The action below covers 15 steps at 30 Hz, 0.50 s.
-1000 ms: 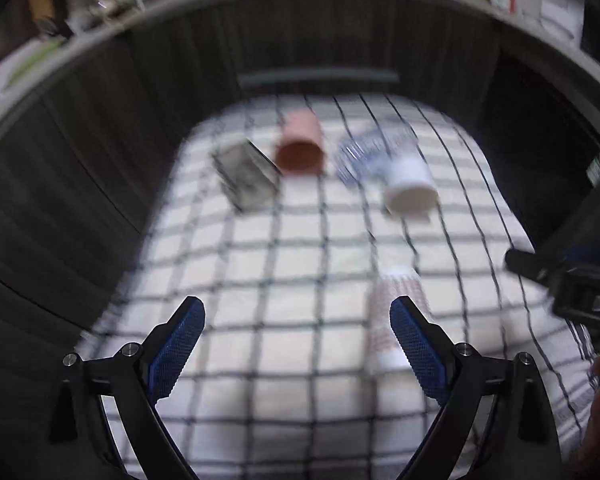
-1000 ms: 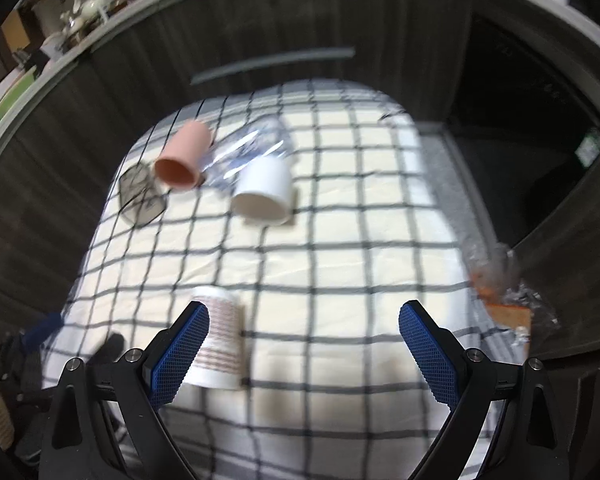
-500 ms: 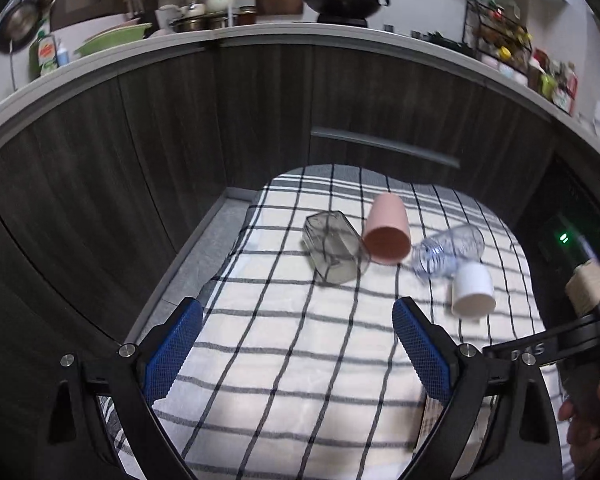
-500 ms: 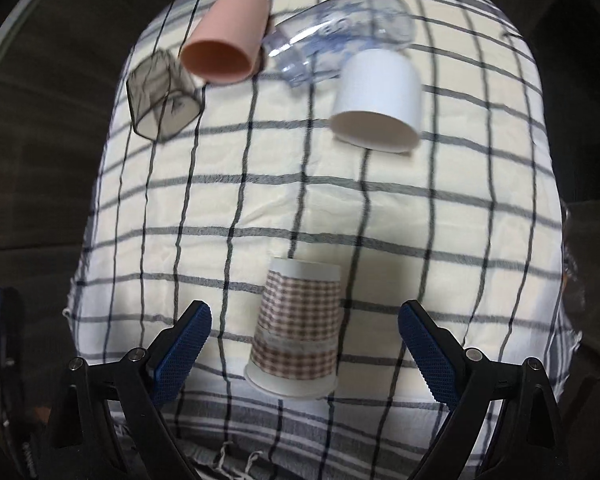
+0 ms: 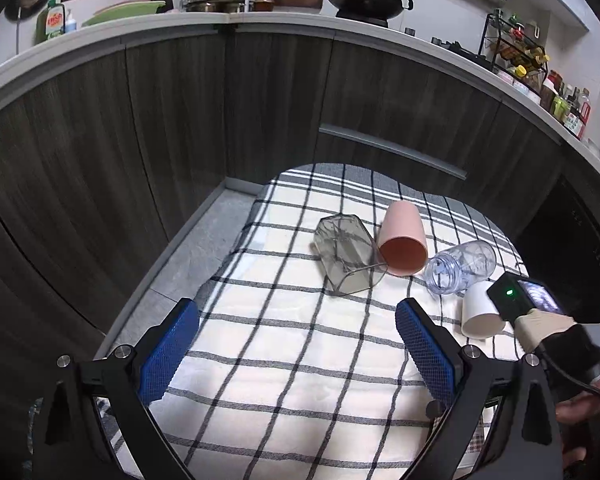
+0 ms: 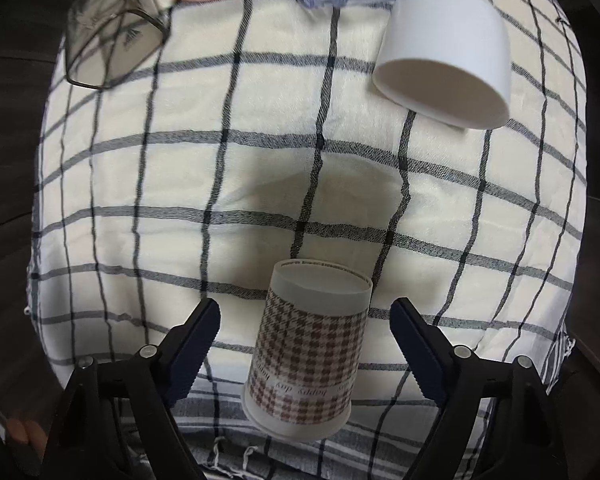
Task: Flip cup upside down
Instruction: 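Close the right gripper on the houndstooth cup while the left gripper releases it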
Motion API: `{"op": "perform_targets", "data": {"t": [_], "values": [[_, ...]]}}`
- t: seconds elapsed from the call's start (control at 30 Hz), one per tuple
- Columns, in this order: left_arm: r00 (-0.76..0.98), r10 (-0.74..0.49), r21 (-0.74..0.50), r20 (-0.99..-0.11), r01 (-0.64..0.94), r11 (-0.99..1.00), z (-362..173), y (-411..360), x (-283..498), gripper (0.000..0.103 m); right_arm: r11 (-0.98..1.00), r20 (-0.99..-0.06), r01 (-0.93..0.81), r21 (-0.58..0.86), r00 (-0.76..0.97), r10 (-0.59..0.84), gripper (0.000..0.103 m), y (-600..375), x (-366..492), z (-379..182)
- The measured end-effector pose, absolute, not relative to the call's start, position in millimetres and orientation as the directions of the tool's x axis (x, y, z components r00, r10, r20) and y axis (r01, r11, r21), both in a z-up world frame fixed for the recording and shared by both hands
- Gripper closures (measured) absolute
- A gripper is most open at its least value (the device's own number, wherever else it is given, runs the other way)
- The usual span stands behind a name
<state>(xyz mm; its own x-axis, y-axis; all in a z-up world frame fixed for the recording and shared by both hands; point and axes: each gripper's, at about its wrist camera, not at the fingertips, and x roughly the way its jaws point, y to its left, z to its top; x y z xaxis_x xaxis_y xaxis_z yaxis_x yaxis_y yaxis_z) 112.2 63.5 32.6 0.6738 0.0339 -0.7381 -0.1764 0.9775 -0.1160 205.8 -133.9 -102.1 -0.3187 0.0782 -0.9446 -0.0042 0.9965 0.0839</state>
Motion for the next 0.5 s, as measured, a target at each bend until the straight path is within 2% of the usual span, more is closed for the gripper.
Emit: {"op": "perform_targets", "data": {"t": [0.13, 0.27, 0.33, 0.5], "values": [[0.668, -0.007, -0.157, -0.744, -0.165, 0.974, 28.8, 64.3, 114.7, 0.003, 0.997, -0.932, -0.003, 0.079, -0.355, 0.072, 0.026, -132.7, 205.5, -114.9], [0.667, -0.003, -0.149, -0.745, -0.161, 0.976, 27.2, 62.1, 115.7, 0.003, 0.997, -0.922, 0.005, 0.073, -0.381, 0.07, 0.032, -132.9, 203.3, -127.0], [0.67, 0.001, -0.144, -0.743, -0.161, 0.976, 27.4, 61.1, 115.6, 0.003, 0.997, -0.918, 0.014, 0.079, -0.389, 0.078, 0.046, -132.3, 201.5, -132.1], [0.663, 0.001, -0.145, -0.748, -0.165, 0.976, 25.8, 62.1, 116.0, 0.003, 0.996, -0.925, 0.014, 0.086, -0.371, 0.085, 0.046, -132.1, 200.5, -133.1]]}}
